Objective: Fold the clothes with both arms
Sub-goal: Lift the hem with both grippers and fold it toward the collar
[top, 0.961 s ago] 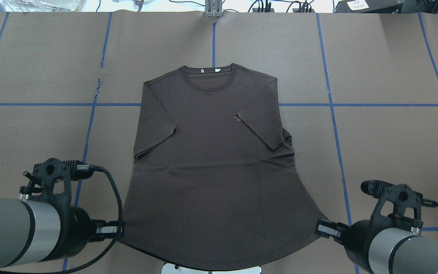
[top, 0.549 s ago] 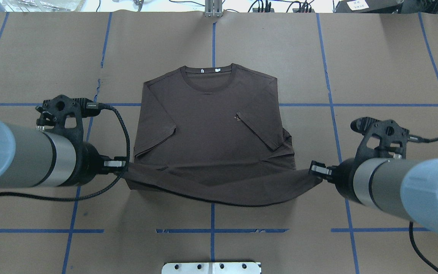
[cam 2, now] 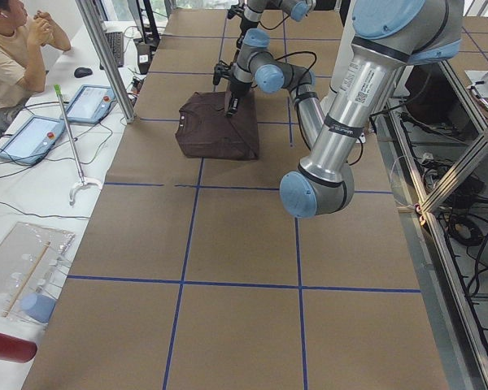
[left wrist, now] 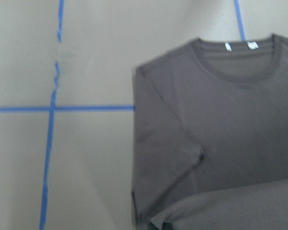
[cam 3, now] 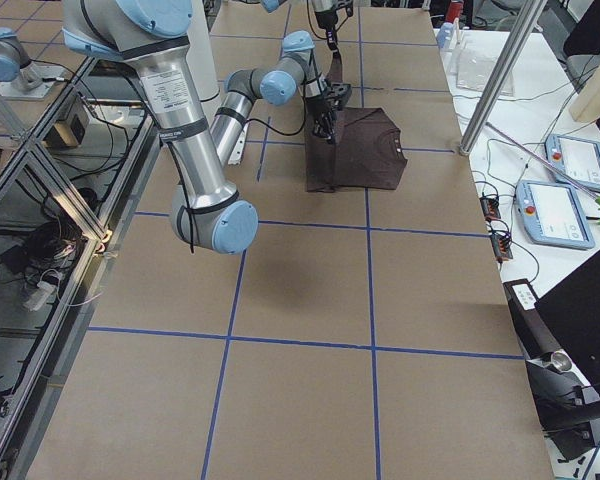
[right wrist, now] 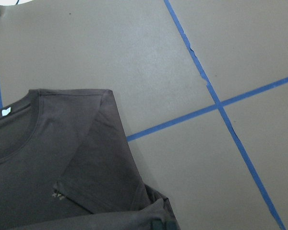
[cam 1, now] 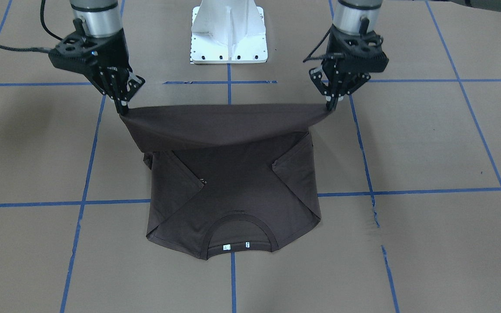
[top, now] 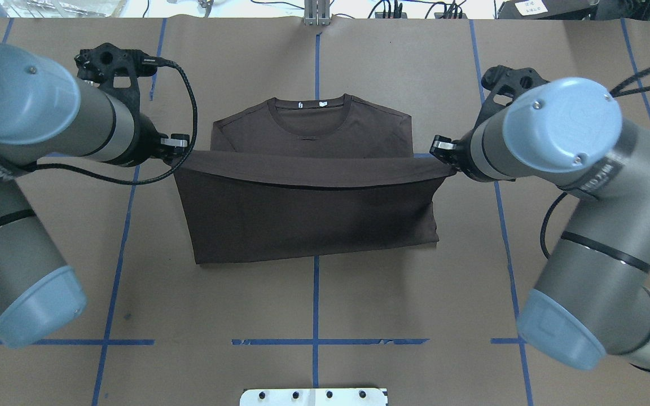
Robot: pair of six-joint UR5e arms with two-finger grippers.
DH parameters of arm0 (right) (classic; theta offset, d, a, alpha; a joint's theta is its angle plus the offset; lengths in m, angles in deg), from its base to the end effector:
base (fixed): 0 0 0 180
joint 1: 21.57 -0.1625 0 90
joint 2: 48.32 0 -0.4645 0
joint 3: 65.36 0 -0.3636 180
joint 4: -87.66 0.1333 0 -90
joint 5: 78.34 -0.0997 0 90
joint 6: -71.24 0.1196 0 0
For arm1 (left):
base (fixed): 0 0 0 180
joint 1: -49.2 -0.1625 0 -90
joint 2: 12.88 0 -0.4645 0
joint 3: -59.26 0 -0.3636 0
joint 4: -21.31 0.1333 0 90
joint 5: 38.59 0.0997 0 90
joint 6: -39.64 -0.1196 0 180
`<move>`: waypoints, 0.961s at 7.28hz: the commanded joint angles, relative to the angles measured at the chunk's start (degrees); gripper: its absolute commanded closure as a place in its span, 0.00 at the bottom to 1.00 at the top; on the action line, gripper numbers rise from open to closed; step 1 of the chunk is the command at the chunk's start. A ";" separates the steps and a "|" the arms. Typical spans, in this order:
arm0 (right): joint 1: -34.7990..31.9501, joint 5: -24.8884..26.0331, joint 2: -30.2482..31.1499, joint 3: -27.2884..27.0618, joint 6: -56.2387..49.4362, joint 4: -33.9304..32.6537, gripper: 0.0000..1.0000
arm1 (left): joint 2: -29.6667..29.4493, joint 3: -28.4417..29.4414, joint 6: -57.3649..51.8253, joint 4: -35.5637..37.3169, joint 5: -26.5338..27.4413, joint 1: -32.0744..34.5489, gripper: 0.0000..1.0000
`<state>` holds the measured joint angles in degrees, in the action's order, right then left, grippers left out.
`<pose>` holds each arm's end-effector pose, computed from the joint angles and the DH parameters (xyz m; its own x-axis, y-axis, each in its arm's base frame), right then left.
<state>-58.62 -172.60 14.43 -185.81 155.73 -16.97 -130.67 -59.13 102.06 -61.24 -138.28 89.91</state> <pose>-0.3730 -0.4375 0.2872 0.6341 0.3588 0.6849 -0.5018 0.8649 0.0116 0.3608 -0.4597 0.2742 0.6964 0.0028 -0.7176 0.2534 0.9346 0.2496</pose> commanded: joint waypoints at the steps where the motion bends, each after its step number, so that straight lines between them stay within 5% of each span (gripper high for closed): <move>1: -3.36 0.04 -4.46 14.99 -1.78 11.11 1.00 | -2.16 15.92 -1.85 -15.02 0.28 3.23 1.00; 4: -6.10 -0.14 -12.97 38.91 -4.94 24.36 1.00 | -7.51 35.45 -2.92 -29.21 0.55 4.29 1.00; 7: -5.66 -0.14 -13.88 46.18 -5.04 30.27 1.00 | -9.20 43.32 -2.92 -35.48 0.55 3.95 1.00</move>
<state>-64.49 -172.74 0.96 -141.76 150.76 11.75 -139.14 -18.42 99.15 -95.01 -137.74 94.07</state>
